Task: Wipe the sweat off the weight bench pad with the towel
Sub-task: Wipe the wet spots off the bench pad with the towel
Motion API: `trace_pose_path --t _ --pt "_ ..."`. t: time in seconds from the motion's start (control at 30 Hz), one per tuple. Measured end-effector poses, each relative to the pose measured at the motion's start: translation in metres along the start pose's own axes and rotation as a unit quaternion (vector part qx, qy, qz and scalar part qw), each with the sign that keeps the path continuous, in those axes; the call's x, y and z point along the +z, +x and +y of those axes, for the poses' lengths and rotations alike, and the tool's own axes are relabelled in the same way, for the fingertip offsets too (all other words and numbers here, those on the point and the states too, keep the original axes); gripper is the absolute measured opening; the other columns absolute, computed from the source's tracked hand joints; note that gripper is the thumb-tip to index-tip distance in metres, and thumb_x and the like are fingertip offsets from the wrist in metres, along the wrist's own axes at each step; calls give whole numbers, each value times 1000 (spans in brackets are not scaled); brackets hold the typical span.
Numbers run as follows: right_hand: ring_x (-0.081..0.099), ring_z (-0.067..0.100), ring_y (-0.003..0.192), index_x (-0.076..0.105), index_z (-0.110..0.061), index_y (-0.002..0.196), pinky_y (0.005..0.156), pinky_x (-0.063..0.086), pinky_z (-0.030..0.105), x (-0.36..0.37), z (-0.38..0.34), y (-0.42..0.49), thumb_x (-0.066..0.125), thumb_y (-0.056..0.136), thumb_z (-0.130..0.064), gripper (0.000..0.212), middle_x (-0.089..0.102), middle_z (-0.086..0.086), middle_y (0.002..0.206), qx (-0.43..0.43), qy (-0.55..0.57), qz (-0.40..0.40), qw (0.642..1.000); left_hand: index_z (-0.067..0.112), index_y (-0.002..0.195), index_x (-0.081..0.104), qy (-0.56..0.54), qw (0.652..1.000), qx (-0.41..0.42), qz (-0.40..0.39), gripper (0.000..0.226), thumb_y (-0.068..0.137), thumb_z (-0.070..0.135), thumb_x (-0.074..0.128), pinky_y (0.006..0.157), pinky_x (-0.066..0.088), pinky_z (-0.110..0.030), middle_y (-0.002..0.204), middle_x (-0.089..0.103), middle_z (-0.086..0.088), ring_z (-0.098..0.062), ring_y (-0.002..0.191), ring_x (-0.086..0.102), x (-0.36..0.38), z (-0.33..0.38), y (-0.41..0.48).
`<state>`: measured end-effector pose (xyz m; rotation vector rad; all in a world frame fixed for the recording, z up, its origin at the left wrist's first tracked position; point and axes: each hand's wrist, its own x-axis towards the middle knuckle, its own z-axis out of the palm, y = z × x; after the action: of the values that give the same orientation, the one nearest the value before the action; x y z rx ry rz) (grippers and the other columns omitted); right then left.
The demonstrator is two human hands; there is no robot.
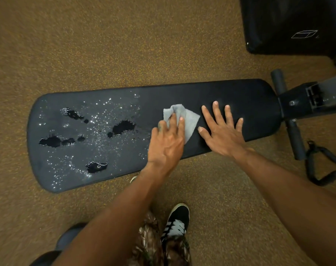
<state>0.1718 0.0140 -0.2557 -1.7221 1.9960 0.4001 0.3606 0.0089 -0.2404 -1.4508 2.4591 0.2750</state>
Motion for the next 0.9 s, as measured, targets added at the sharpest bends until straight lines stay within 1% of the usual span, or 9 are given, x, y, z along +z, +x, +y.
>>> trace_pose_path --t 0.07,0.2,0.33,0.4,0.47,0.57,0.67,0.77,0.9 --pt "-23 28 148 -16 -48 150 113 -2 69 -1 0 -1 17 95 -69 67 -24 -10 162 3 -3 1 1000 13 158 -2 20 1000 18 -7 68 99 15 33 94 41 -45 164 4 -17 -40 125 38 2 -17 -8" --pt "-23 28 148 -16 -49 149 113 -3 70 -1 1 -1 17 94 -71 68 -25 -11 161 0 4 -1 1000 18 158 -2 38 999 -11 -26 73 98 16 39 93 40 -43 165 2 -13 -37 122 39 2 -34 -20" --pt "-26 28 147 -18 -49 149 112 -6 70 1 1 -1 16 95 -70 67 -27 -11 160 -1 6 -6 1000 14 158 4 7 997 -73 -26 65 100 13 33 93 41 -41 164 6 -15 -37 123 39 -1 -11 -13" --pt "-27 28 147 -18 -49 149 112 -7 70 2 1 0 16 95 -69 67 -29 -11 160 -3 10 -5 1000 10 157 5 -14 996 -86 -19 62 100 13 29 94 41 -41 164 9 -17 -37 125 39 -2 7 -10" --pt "-28 29 146 -19 -48 149 112 -6 70 2 2 0 18 97 -65 66 -29 -10 160 -4 6 -9 1000 9 157 4 -32 998 -47 -29 64 100 13 31 95 41 -43 164 8 -19 -39 126 38 2 21 -16" --pt "-27 29 147 -19 -47 149 112 -5 71 1 3 0 19 98 -63 66 -29 -9 160 -9 1 -10 1000 12 158 -1 -14 998 46 -36 70 98 15 37 90 42 -45 164 4 -17 -39 117 41 11 17 -36" --pt "-28 28 146 -17 -48 149 112 -8 69 0 3 -1 18 97 -67 66 -28 -10 160 -11 17 -14 1000 17 157 -12 22 996 67 -58 80 97 17 41 90 39 -43 165 -9 -11 -35 115 36 11 -13 -48" --pt "-28 28 146 -17 -48 150 112 -8 70 -1 3 0 17 96 -68 66 -28 -10 160 -12 17 -15 1000 18 156 -14 54 995 34 -73 84 95 16 44 89 39 -40 165 -12 -10 -32 114 36 8 -34 -59" --pt "-29 29 146 -19 -47 149 111 -9 70 1 1 0 16 96 -67 66 -29 -9 160 -7 10 -15 1000 14 157 -6 18 997 -28 -69 75 96 13 37 92 42 -41 165 -4 -13 -35 121 38 7 -16 -53"
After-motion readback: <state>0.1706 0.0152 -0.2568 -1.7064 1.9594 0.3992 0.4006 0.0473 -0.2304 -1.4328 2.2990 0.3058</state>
